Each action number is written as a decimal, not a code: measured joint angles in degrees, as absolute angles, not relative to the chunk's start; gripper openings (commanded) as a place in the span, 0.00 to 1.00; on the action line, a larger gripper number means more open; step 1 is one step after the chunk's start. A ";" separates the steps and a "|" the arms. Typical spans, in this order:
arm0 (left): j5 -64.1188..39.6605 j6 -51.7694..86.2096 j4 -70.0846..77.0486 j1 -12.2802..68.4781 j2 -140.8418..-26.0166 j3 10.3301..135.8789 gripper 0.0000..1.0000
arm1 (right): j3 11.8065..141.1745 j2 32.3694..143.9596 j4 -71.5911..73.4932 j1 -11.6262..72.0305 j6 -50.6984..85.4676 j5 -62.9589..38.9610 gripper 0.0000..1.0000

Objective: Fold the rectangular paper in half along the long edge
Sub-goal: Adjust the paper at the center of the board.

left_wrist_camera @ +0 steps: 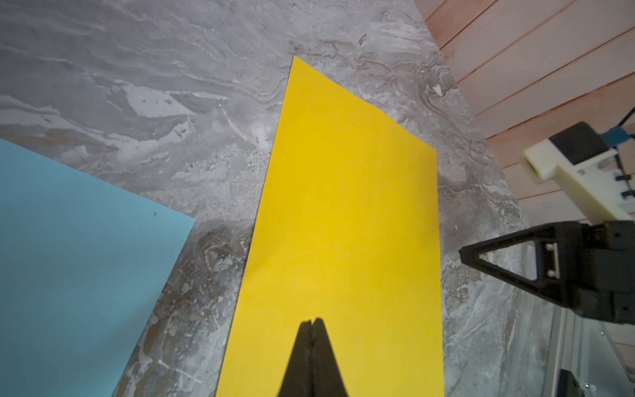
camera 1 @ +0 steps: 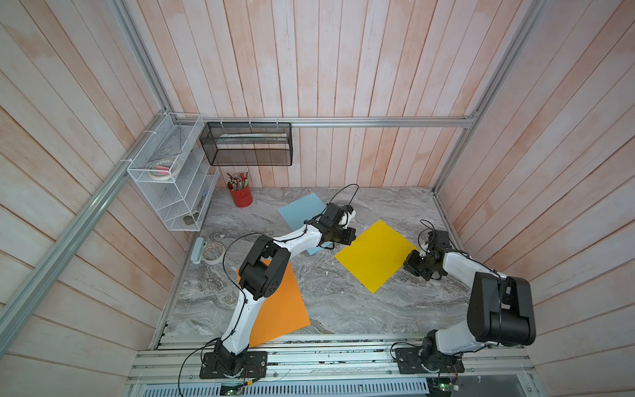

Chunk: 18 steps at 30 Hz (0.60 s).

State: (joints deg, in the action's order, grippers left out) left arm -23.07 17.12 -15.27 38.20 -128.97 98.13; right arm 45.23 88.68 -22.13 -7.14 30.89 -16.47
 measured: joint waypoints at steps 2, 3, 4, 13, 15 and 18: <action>-23.05 17.21 -16.29 38.19 -129.73 97.73 0.00 | 46.57 90.59 -21.89 -7.14 30.57 -15.53 0.00; -23.07 17.41 -16.40 38.19 -129.80 97.25 0.00 | 47.18 91.33 -21.80 -7.14 30.37 -15.11 0.00; -23.09 17.61 -16.75 38.22 -129.80 96.57 0.00 | 47.86 92.12 -21.67 -7.14 30.26 -14.74 0.00; -23.31 19.51 -13.63 38.98 -126.61 86.52 0.00 | 51.68 96.92 -19.00 -7.18 29.89 -14.22 0.00; -23.31 19.73 -12.91 39.38 -125.69 84.88 0.00 | 52.31 97.65 -18.52 -7.18 29.91 -14.31 0.00; -23.33 20.36 -11.42 40.05 -123.63 81.41 0.00 | 53.91 99.29 -17.87 -7.18 29.91 -14.68 0.00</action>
State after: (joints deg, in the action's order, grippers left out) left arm -23.33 20.36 -11.42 40.05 -123.63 81.41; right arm 53.91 99.29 -17.87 -7.18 29.91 -14.68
